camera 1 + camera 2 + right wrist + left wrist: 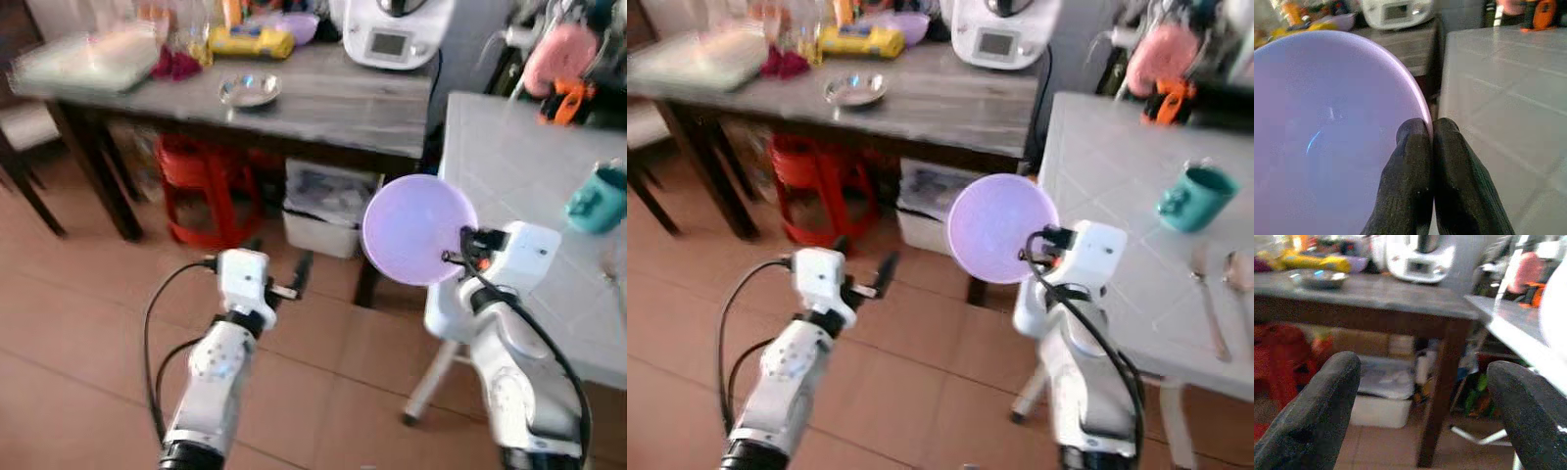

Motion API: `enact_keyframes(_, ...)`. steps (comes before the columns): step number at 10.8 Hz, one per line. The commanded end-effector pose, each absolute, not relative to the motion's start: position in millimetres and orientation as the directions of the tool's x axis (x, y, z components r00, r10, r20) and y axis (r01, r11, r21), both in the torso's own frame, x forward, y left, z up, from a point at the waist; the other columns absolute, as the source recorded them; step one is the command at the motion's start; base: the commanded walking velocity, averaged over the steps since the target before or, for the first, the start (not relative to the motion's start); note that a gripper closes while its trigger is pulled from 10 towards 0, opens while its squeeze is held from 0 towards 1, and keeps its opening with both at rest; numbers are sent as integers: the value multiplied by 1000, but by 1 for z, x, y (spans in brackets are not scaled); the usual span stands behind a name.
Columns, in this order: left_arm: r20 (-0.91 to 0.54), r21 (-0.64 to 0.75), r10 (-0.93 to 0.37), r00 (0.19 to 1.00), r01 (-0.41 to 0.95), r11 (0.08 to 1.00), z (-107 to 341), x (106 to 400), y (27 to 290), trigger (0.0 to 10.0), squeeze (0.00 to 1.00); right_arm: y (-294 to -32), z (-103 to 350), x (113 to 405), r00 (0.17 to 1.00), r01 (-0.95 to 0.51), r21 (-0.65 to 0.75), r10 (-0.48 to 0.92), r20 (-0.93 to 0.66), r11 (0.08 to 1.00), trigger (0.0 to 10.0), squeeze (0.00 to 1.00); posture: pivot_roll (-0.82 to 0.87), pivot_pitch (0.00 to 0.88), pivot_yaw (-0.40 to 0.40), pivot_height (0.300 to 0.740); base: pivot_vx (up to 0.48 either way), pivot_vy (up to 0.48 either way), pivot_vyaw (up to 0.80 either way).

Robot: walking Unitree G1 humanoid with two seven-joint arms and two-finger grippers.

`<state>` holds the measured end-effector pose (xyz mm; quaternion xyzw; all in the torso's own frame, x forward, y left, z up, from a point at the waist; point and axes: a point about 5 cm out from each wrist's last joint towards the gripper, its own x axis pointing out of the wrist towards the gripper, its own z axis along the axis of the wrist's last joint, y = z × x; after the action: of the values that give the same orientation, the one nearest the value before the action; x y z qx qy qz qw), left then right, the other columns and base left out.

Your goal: Setting the table

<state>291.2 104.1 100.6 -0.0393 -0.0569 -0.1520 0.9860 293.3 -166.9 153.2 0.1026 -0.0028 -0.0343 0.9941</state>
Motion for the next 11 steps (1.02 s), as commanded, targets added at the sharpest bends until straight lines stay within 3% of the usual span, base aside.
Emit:
enact_keyframes(1,139,-56,-288,947,298,953,103,292,100,10000,0,-169,156,297,998,57,186,-58,2,981,10000,0,-113,51,-100,740,0,0,0)
enact_keyframes(8,133,-65,-287,949,297,953,100,298,96,10000,0,-181,141,302,994,103,160,-105,5,982,10000,0,-130,25,-1,740,0,0,0)
enact_keyframes(11,132,-56,-254,958,263,963,98,302,104,10000,0,-176,144,310,997,73,151,-78,25,986,10000,0,-106,0,-34,740,0,0,0)
